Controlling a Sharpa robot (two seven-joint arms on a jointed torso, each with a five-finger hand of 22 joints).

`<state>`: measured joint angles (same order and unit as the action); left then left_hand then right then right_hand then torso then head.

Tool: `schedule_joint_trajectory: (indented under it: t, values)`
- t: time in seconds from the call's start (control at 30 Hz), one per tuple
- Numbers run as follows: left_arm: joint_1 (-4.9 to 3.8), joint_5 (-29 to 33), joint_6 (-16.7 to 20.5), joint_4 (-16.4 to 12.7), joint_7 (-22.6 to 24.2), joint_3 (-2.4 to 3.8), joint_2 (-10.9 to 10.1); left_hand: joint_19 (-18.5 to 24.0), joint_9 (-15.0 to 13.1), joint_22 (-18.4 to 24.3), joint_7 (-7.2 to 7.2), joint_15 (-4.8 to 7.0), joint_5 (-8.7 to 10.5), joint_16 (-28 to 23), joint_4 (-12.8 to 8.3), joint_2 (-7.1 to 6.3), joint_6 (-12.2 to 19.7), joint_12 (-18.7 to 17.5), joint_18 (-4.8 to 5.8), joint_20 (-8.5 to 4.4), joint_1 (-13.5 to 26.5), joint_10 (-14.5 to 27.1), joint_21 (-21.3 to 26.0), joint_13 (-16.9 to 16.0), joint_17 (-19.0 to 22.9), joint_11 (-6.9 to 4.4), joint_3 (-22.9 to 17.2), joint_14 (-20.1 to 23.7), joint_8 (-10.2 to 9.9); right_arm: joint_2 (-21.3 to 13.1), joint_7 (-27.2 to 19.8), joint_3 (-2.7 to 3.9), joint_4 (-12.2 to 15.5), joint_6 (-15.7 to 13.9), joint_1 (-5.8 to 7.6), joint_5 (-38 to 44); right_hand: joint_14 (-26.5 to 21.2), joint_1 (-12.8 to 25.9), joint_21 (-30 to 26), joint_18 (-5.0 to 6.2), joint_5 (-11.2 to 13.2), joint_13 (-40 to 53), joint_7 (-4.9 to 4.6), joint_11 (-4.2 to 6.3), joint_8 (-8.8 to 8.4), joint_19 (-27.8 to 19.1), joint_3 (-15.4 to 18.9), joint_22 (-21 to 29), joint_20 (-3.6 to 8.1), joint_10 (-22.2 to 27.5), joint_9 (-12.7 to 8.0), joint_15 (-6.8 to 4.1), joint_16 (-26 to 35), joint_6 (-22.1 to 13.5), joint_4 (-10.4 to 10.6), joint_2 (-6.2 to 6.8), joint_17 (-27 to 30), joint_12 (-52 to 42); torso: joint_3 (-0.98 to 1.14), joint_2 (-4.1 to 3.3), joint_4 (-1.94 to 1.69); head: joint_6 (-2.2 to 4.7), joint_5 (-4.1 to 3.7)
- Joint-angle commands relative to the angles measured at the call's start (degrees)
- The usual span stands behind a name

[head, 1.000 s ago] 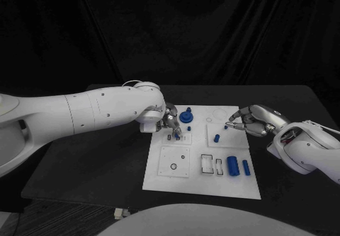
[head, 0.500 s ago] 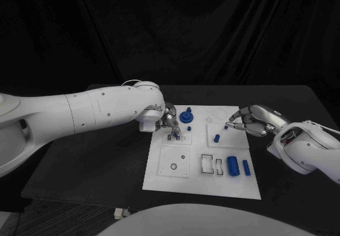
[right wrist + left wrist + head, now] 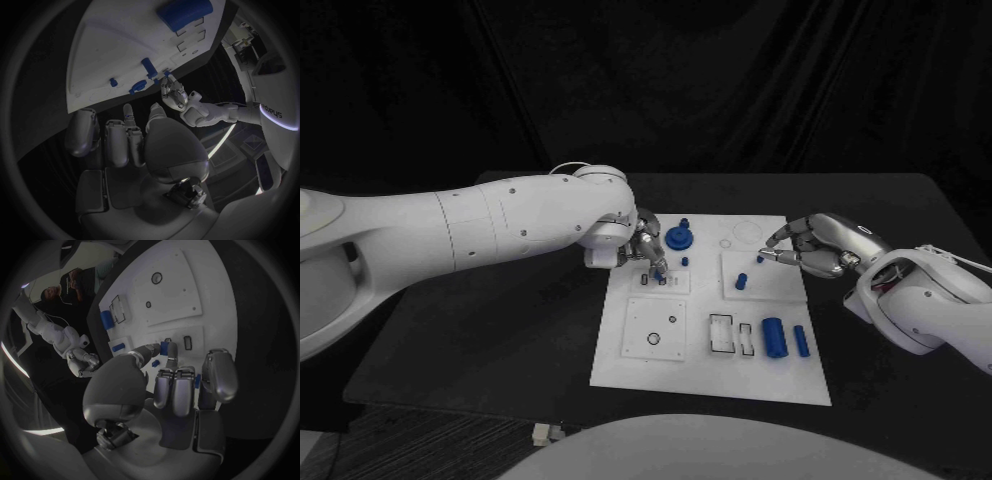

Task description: Assemble the parts on the task board

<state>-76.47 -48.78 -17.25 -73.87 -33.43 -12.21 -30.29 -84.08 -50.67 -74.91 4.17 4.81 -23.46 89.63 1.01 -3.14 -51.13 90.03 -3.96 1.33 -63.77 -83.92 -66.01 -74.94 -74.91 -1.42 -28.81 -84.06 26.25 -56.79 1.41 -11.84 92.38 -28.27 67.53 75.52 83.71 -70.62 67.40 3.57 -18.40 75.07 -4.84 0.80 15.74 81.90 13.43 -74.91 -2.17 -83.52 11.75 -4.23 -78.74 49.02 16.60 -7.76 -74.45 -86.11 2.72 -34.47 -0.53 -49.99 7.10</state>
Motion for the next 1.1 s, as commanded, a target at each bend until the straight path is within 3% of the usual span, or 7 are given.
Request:
schedule_joint_trajectory:
  t: [0.03,1.1]
  values:
    - [-0.02,0.12,-1.22,-0.09,0.0,0.04,0.08,-0.31,-0.09,-9.68,-0.39,-0.26,-0.11,0.37,-10.33,0.57,-0.2,-0.03,-0.16,0.34,0.04,-6.08,-0.14,-15.06,-15.09,0.27,-10.1,-5.94,0.13,-0.05,0.62,0.03,0.09,0.17,-0.15,0.1,2.44,-0.23,-0.33,1.03,-0.18,9.23,0.0,-0.09,0.2,-0.17,0.16,-8.99,-0.03,-3.51,-0.08,0.01,0.2,0.59,-0.1,-0.23,0.06,0.14,0.02,0.01,0.03,-0.01,0.05]
    - [0.51,0.11,-0.45,-0.21,-0.01,0.02,0.09,-0.24,-0.12,-9.61,-0.35,-0.26,0.58,0.37,-10.49,0.94,-0.04,-0.03,-0.2,0.33,0.09,-6.08,0.09,-15.06,-15.09,0.31,-10.0,-5.94,-0.09,0.06,0.68,0.03,0.08,0.16,-0.15,0.1,2.39,-0.62,-0.44,1.04,-0.17,9.15,-0.03,-0.1,0.19,-0.2,0.18,-8.97,-0.05,-3.46,-0.09,0.03,0.29,0.65,-0.07,-0.24,0.13,0.2,0.0,-0.01,0.0,-0.01,0.18]
